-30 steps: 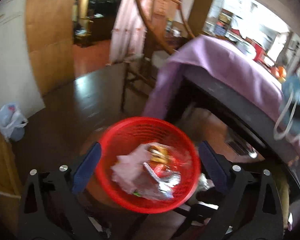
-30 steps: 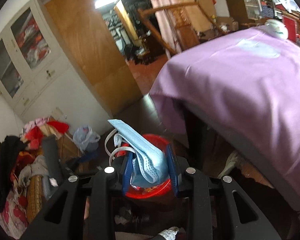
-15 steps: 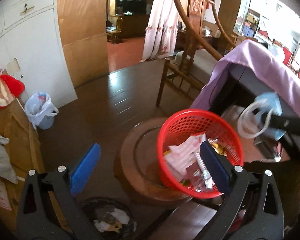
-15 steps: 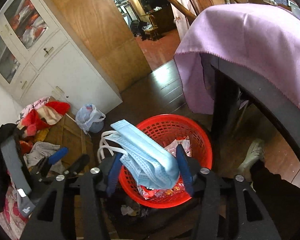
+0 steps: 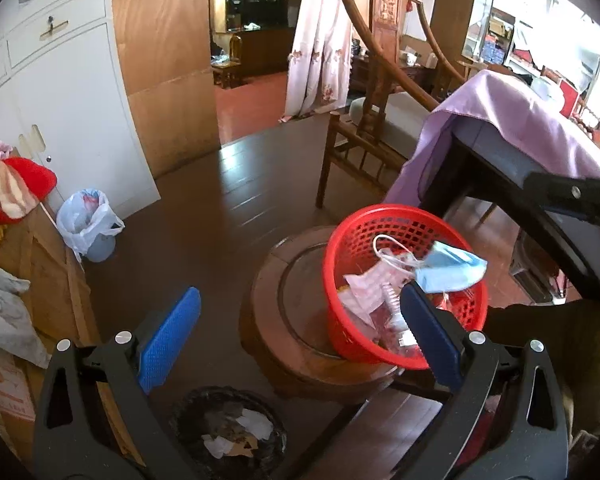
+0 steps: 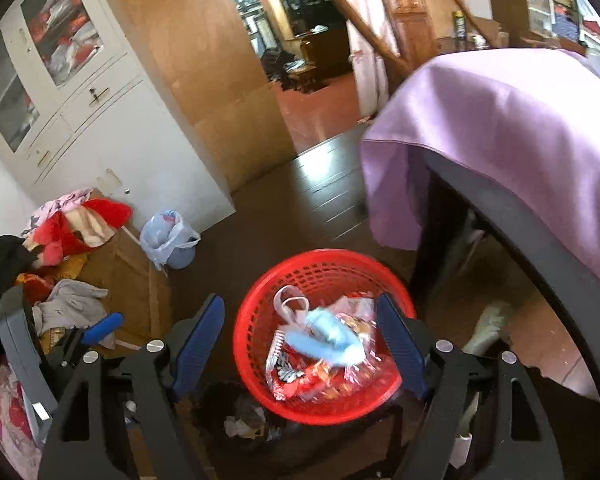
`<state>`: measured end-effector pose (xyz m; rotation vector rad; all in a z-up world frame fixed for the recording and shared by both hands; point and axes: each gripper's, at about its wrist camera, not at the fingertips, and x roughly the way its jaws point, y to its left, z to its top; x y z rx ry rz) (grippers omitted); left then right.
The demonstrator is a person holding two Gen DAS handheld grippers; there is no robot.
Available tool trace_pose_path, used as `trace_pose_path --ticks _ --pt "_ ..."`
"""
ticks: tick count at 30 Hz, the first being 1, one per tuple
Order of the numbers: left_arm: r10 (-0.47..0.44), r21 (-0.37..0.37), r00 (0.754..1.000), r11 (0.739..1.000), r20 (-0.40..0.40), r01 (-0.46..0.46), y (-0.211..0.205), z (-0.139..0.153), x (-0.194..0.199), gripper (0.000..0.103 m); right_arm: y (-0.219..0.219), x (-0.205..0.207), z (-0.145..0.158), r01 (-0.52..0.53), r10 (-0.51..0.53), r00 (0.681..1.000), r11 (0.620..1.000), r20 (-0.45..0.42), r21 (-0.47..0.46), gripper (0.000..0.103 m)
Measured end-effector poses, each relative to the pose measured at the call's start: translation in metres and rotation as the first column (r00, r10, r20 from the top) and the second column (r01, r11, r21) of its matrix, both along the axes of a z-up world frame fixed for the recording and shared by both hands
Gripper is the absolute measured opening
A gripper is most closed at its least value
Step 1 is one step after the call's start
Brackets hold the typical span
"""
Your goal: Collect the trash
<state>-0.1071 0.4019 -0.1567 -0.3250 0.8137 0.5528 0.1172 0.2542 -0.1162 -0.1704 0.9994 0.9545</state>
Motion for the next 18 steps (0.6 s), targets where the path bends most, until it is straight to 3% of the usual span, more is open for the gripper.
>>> trace_pose_path --ticks 5,9,15,18 --pt "-0.060 0.058 0.997 0.996 -0.047 0.062 -0.032 0.007 -0.006 0.096 -0.037 -0.025 0.004 0.058 -0.055 0.997 0.998 0.059 -0.039 0.077" --pt "-0.107 0.176 0.990 0.977 -0.096 0.123 -0.067 0.017 -0.017 0.096 -0.066 -0.057 0.003 0.100 -0.088 0.987 0.991 0.134 -0.085 0.077" --pt "-0.153 0.156 0.987 0.975 -0.044 0.158 -0.091 0.034 -0.029 0.096 -0.098 -0.095 0.000 0.136 -0.109 0.969 0.984 0.221 -0.111 0.077" --pt "-0.145 0.201 0.989 0.969 -0.026 0.147 -0.101 0.043 -0.028 0.096 -0.110 -0.106 0.000 0.149 -0.114 0.959 0.982 0.259 -0.118 0.077"
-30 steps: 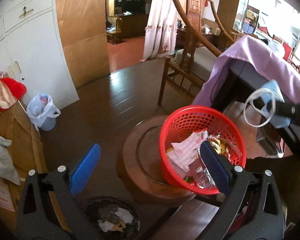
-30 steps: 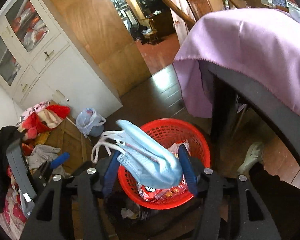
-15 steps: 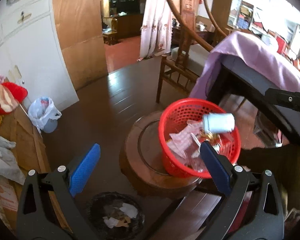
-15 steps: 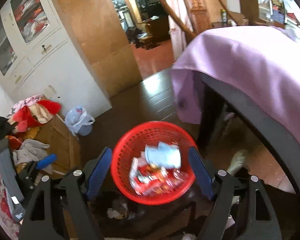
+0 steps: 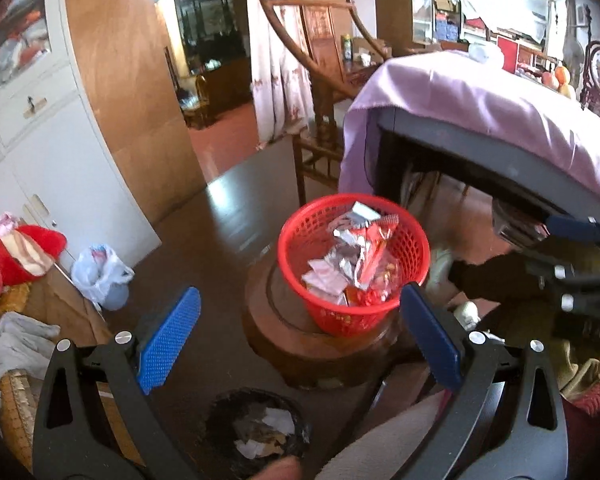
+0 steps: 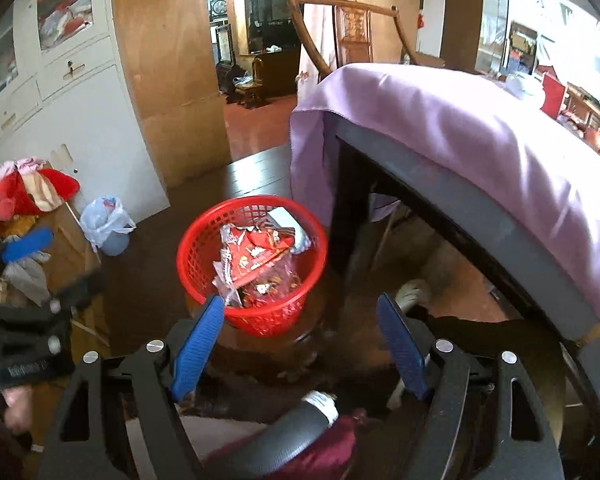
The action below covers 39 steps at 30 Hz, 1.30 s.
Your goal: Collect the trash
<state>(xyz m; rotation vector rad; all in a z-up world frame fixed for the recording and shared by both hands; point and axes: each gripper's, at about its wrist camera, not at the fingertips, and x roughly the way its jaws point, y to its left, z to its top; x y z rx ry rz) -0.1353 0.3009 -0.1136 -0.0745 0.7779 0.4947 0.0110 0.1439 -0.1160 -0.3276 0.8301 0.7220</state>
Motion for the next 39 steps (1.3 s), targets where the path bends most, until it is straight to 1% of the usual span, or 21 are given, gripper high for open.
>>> trace_pose_path --ticks 4,9,15,24,39 --pt "-0.013 0.016 1.000 1.000 0.002 0.013 -0.009 0.003 0.003 0.096 -0.010 -0.003 0.003 0.020 -0.020 1.000 1.000 -0.010 0.009 0.077" --pt "-0.037 0.040 0.999 0.999 0.003 0.037 -0.019 0.004 0.005 0.096 -0.011 -0.006 0.008 0.021 -0.021 1.000 1.000 -0.001 0.015 0.078" --pt "-0.031 0.017 1.000 0.999 0.002 0.031 -0.017 0.002 0.009 0.096 -0.003 -0.007 0.001 -0.004 0.003 1.000 1.000 -0.017 -0.013 0.078" --pt "-0.030 0.015 1.000 0.999 -0.002 0.030 -0.016 0.001 0.011 0.096 -0.002 -0.011 0.000 -0.017 0.016 1.000 1.000 -0.018 -0.022 0.078" --pt "-0.024 0.035 1.000 0.999 0.002 0.024 -0.017 -0.001 0.011 0.096 -0.002 -0.011 -0.004 -0.025 0.025 0.999 0.999 -0.028 -0.027 0.078"
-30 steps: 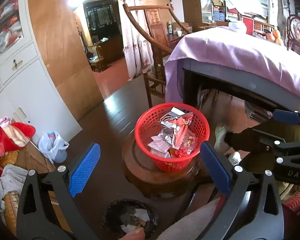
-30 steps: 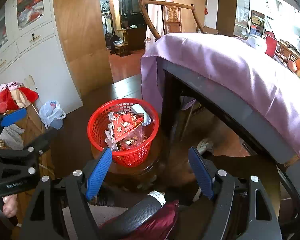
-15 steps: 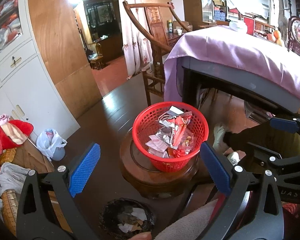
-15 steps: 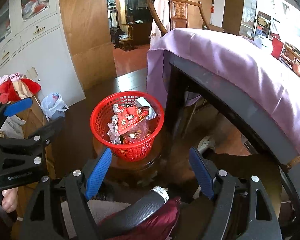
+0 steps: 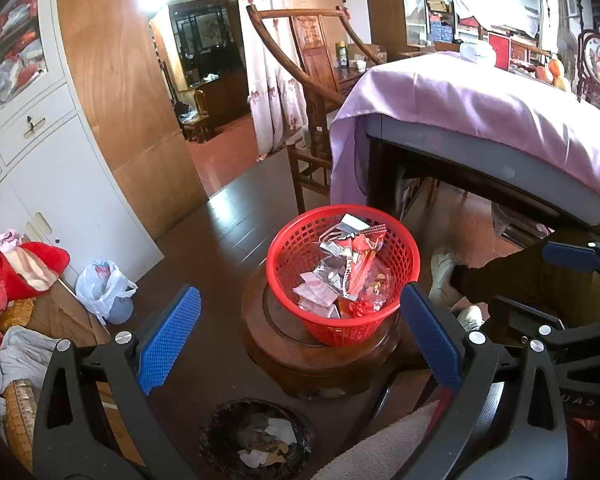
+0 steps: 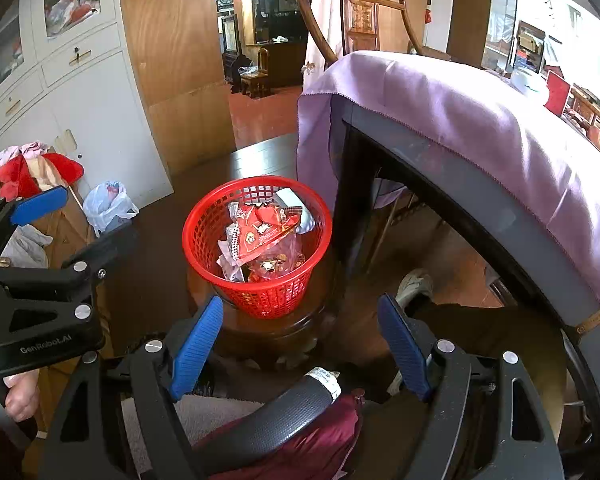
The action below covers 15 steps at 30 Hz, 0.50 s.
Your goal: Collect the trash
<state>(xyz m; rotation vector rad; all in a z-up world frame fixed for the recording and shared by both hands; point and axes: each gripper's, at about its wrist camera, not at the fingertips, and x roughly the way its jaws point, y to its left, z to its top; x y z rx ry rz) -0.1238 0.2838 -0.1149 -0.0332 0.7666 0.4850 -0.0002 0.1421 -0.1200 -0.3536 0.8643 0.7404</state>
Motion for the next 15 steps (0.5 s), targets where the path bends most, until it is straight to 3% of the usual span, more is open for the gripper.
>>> trace_pose_path --ticks 15 --pt "0.000 -0.005 1.000 1.000 -0.006 0.000 -0.0006 -0.0011 0.0008 0.096 -0.0023 -0.0011 -0.0036 0.005 -0.005 1.000 1.000 -0.009 0.003 0.078"
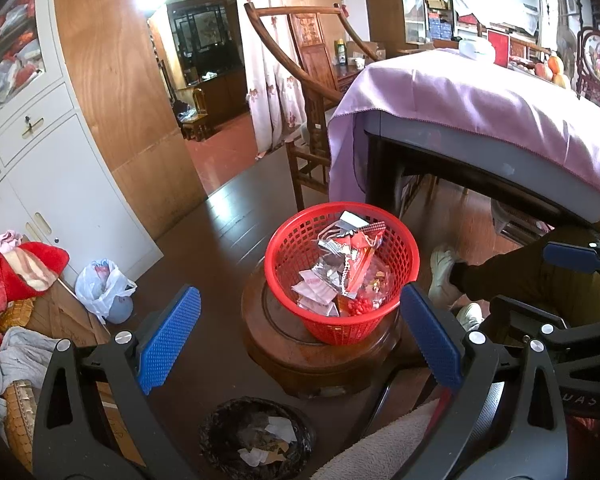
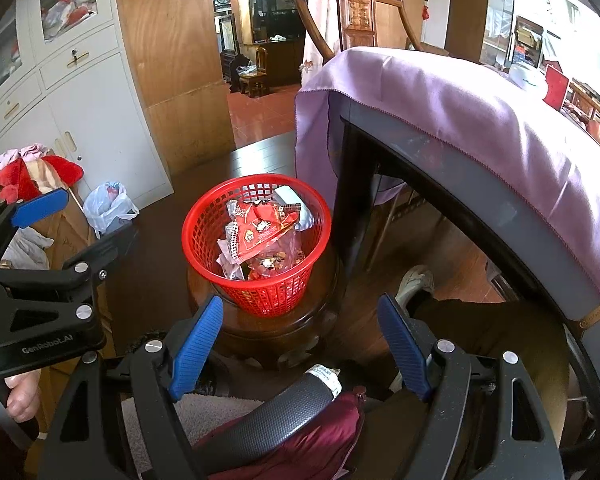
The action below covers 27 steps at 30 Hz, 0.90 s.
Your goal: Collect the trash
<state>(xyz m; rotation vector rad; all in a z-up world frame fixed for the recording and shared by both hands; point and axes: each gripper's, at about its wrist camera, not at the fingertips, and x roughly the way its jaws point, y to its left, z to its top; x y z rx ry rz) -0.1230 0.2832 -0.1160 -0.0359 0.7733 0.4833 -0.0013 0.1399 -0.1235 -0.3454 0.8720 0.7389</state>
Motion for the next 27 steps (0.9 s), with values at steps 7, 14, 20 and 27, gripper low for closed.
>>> trace_pose_path --ticks 7,14,20,27 --pt "-0.002 0.000 1.000 1.000 -0.003 0.002 -0.0006 -0.0008 0.0001 0.096 0.0000 -0.0006 -0.0003 -0.001 0.001 1.000 1.000 -0.001 -0.001 0.078" --pt "-0.005 -0.001 1.000 1.000 -0.006 0.005 -0.0019 -0.0034 -0.0003 0.096 -0.0002 0.0002 0.0002 0.000 0.000 1.000 1.000 -0.001 0.000 0.078" --pt "-0.008 -0.005 1.000 1.000 -0.012 0.008 -0.0006 -0.0074 0.0002 0.096 -0.0004 0.0005 0.0003 0.000 0.000 1.000 1.000 -0.001 0.000 0.078" --pt "-0.008 -0.006 1.000 1.000 -0.014 0.007 -0.0001 -0.0082 -0.0002 0.096 -0.0005 -0.0002 -0.0001 0.001 -0.001 1.000 1.000 -0.002 0.001 0.078"
